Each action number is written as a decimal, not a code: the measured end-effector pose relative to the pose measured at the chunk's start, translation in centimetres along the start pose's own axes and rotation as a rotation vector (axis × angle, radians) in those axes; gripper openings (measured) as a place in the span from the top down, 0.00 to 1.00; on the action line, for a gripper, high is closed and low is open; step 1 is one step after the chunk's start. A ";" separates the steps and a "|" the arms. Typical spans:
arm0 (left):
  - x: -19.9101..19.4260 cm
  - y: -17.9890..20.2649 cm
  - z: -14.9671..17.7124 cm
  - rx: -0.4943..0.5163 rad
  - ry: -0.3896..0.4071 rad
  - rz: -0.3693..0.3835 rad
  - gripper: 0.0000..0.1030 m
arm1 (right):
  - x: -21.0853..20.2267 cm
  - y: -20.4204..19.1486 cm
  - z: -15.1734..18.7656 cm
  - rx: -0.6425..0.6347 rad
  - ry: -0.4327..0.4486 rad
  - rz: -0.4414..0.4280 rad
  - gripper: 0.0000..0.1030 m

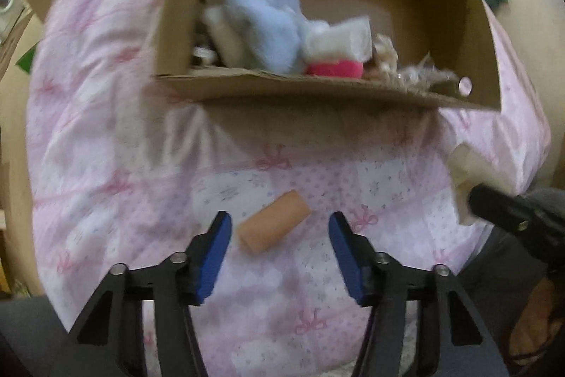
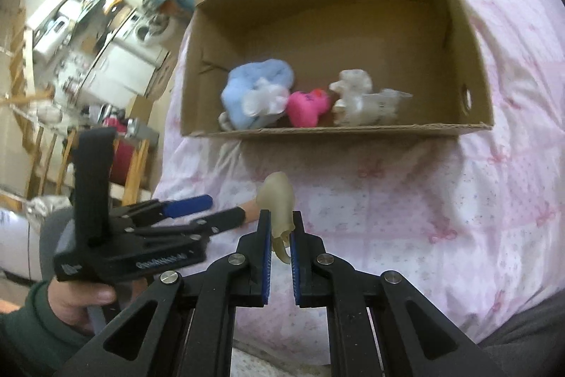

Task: Organize soft objects
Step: 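Grasp the orange foam tube with the left gripper while the right gripper holds the cone, then carry the orange tube with the left gripper while the right gripper carries the cone into the box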

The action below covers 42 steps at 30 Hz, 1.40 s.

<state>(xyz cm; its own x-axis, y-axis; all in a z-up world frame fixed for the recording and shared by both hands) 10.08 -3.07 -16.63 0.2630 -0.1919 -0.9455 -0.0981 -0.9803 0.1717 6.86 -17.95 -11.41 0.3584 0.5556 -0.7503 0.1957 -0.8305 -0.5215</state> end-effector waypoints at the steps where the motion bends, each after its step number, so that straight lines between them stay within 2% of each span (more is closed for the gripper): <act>1: 0.5 0.3 0.1 0.012 -0.019 0.003 0.55 | -0.1 0.2 -0.3 0.009 0.007 -0.001 0.89; 2: 1.0 0.6 0.2 0.019 -0.038 0.017 0.60 | 0.0 0.3 -0.4 0.017 0.014 -0.002 0.89; 4: 1.7 0.6 0.2 0.036 -0.047 0.002 0.60 | 0.5 0.5 -0.5 0.032 0.021 0.001 0.89; 6: 2.1 0.5 0.3 0.046 -0.048 -0.010 0.67 | 0.6 0.9 -0.5 0.044 0.016 0.001 0.89; 8: 2.5 0.5 0.6 0.055 -0.051 -0.031 0.83 | 0.3 1.4 -0.7 0.052 0.005 0.001 0.90; 10: 2.4 0.6 0.6 0.050 -0.048 -0.018 0.94 | 0.5 1.4 -0.6 0.053 0.001 0.001 0.89; 11: 2.3 0.7 0.7 0.041 -0.048 0.001 0.95 | 0.6 1.5 -0.7 0.053 0.000 -0.001 0.89; 14: 1.5 0.5 1.0 0.019 -0.031 0.037 0.96 | 0.6 1.4 -0.7 0.052 -0.005 -0.005 0.89; 17: 0.0 -0.3 1.2 -0.018 -0.001 0.041 0.96 | 0.7 1.4 -0.6 0.050 -0.010 -0.001 0.89; 25: -4.1 -2.4 1.6 -0.078 0.105 -0.003 0.96 | 0.3 1.3 -0.4 0.041 -0.003 0.008 0.89; 31: -5.7 -3.1 1.4 -0.104 0.159 -0.030 0.96 | -0.2 1.1 -0.3 0.018 0.015 0.033 0.89; 35: -8.4 -1.3 0.0 -0.070 0.254 -0.009 0.96 | -1.3 0.5 -0.7 0.007 0.037 0.019 0.89; 42: -11.1 2.0 -4.4 -0.047 0.339 0.022 0.96 | -4.1 0.1 -3.7 -0.013 0.122 0.019 0.89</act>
<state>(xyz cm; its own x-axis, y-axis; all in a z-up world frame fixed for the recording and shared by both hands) 11.17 -3.15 -4.60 0.5657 -0.2106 -0.7972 -0.0651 -0.9752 0.2114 8.79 -20.43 -6.88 0.4706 0.5315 -0.7043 0.1997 -0.8416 -0.5018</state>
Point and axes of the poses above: each gripper's, at about its wrist camera, not at the fingertips, and x roughly the way its jaws point, y to its right, z to its underside, the point moved 6 cm from there along x, roughly the way its jaws point, and after that the axes turned 6 degrees about y, right-handed, at the moved point
